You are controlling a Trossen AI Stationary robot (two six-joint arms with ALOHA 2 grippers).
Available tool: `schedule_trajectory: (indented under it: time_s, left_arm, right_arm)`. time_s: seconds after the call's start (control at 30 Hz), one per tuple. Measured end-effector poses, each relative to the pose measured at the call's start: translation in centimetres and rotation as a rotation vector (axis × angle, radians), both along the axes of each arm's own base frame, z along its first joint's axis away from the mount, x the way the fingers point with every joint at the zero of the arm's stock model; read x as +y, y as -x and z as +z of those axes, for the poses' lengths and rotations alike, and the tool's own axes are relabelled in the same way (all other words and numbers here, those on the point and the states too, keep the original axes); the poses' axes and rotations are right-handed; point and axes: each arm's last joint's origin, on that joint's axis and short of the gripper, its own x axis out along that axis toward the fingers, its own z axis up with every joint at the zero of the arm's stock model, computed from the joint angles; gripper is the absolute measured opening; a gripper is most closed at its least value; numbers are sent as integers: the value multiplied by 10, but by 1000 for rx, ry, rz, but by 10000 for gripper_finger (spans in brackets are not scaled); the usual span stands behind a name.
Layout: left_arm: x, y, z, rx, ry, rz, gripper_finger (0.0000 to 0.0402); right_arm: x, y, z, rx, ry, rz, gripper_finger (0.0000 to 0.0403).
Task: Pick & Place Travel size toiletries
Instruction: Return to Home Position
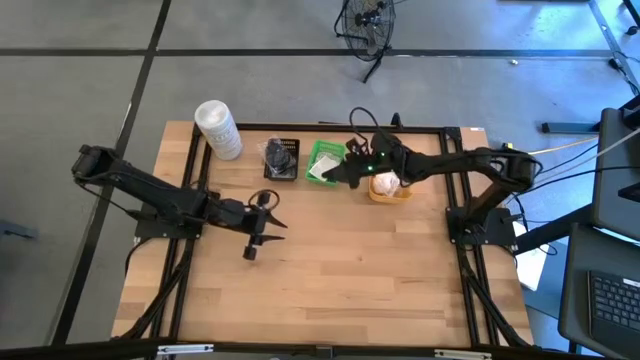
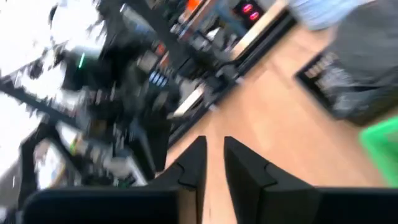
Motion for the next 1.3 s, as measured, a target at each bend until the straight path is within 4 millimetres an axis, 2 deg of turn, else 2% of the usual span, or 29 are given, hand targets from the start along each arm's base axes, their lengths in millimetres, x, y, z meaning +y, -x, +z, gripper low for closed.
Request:
schedule_trajectory:
  time_s: [0.2, 0.43, 0.57, 0.7, 0.9, 1.1, 1.3]
  left_arm:
    - [12, 17, 27, -103, 9, 51, 110]
    - [30, 44, 46, -170, 9, 120, 20]
    - [36, 56, 47, -202, 7, 149, 4]
    - [41, 67, 34, -211, 5, 170, 2]
    - [44, 84, 10, -247, 41, 197, 2]
    - [45, 97, -6, -343, 70, 193, 2]
    - [46, 105, -25, -391, 106, 199, 4]
  right_arm:
    - [30, 9, 20, 7, 125, 117, 6]
    - [62, 35, 44, 101, 313, 103, 11]
    - [84, 50, 55, 128, 458, 107, 5]
    - [106, 65, 60, 119, 576, 129, 15]
    - [122, 98, 37, 109, 644, 103, 5]
    - [122, 125, 10, -61, 648, 71, 13]
    - [121, 145, -12, -207, 701, 83, 10]
